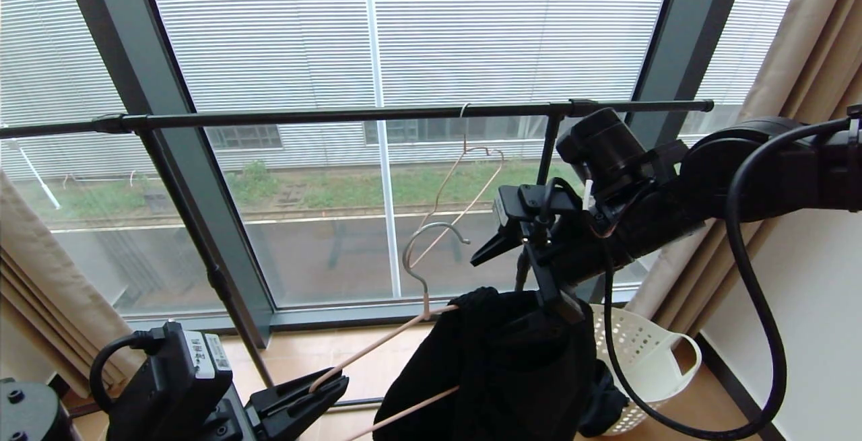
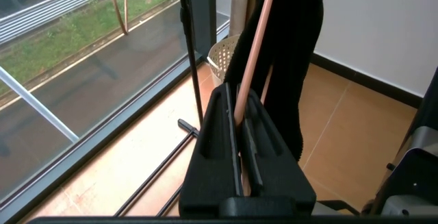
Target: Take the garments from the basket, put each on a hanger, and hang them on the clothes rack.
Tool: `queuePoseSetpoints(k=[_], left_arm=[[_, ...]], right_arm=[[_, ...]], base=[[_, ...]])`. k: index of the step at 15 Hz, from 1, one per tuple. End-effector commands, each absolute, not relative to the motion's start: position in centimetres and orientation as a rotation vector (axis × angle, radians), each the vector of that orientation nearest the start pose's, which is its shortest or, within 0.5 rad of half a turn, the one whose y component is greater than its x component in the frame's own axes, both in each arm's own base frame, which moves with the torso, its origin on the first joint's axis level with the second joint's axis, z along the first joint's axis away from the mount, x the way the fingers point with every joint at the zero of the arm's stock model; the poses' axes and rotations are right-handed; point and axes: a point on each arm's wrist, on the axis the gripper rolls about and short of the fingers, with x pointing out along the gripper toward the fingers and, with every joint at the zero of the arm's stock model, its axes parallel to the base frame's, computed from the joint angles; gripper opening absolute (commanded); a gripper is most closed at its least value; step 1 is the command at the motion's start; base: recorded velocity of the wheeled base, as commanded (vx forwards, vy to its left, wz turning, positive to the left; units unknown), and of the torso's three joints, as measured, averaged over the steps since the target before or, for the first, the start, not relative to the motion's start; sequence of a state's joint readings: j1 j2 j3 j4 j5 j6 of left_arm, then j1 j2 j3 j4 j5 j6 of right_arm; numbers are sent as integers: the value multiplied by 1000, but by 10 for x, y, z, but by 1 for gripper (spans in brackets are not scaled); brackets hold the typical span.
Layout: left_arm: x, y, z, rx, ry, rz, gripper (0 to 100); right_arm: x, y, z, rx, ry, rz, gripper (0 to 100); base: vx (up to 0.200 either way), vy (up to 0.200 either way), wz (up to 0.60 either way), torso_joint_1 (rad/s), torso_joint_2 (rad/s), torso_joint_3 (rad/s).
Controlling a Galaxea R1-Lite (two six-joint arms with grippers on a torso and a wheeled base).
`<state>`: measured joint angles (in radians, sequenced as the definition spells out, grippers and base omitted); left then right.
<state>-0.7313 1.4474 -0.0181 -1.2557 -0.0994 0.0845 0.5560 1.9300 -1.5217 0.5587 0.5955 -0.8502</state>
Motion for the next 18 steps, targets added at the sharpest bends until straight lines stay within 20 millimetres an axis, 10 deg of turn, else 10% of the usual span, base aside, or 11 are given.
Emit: queuePoseSetpoints(k=[1,12,13,18], left_arm=[[120,-111,118,134,132,-836,0],[120,-111,119,133,130,-836,0],[120,-111,119,133,129,-836,0],[121,-111,118,133,132,-836,0]], right_arm=[[295,207,193,-671,519,1431,100],[289,208,199,-674,530,1443,100],[289,209,198,-676,530,1445,0],[283,214,197,-681,535,1467,0]], base=[[0,0,0,0,0,0],[0,0,0,0,0,0],[0,0,0,0,0,0],[0,0,0,0,0,0]])
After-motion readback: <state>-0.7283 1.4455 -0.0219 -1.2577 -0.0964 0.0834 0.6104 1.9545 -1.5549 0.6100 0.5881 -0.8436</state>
